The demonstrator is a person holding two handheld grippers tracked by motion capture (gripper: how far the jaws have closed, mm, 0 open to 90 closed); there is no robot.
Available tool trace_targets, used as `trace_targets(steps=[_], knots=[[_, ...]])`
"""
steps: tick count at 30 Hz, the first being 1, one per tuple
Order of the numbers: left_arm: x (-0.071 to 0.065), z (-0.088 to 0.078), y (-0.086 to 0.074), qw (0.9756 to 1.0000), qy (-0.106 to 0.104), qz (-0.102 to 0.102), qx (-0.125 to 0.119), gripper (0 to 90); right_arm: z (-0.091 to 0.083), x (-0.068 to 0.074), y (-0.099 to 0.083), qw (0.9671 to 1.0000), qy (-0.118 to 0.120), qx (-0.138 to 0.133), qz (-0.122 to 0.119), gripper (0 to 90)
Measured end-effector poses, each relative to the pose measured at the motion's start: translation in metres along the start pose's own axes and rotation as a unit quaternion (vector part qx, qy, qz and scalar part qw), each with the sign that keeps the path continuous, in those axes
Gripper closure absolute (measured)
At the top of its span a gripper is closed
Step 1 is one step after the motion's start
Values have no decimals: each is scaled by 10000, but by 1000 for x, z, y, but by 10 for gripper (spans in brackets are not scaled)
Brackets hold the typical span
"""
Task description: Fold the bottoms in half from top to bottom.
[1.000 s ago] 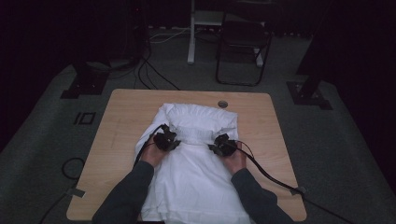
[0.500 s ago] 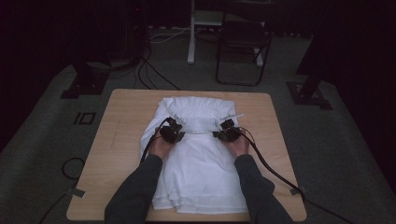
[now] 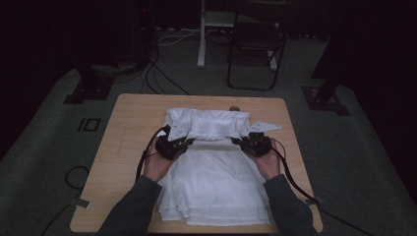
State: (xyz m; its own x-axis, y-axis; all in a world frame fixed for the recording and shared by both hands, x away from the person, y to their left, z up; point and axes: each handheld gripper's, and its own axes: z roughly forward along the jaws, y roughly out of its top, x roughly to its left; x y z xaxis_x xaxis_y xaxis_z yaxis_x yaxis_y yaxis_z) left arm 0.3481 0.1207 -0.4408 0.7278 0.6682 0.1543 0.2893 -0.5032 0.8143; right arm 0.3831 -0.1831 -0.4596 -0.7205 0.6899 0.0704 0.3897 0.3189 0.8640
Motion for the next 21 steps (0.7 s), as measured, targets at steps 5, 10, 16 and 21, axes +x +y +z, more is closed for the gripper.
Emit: trace_targets(steps=[5,10,16,21], knots=[[-29,18,-51,9970,-384,20,670,826,4,20,-47,9982,175,559,-88,852],[-35,47,-88,9920,-502,-49,1159,814,31,27,-95,9925,209,1205,16,846],[-31,49,-88,9904,-632,-287,1197,684,34,23,-98,9917,328,1211,273,709],[-28,30,-80,9922,-722,-377,940,574,21,23,-92,9920,443,1119,368,509]])
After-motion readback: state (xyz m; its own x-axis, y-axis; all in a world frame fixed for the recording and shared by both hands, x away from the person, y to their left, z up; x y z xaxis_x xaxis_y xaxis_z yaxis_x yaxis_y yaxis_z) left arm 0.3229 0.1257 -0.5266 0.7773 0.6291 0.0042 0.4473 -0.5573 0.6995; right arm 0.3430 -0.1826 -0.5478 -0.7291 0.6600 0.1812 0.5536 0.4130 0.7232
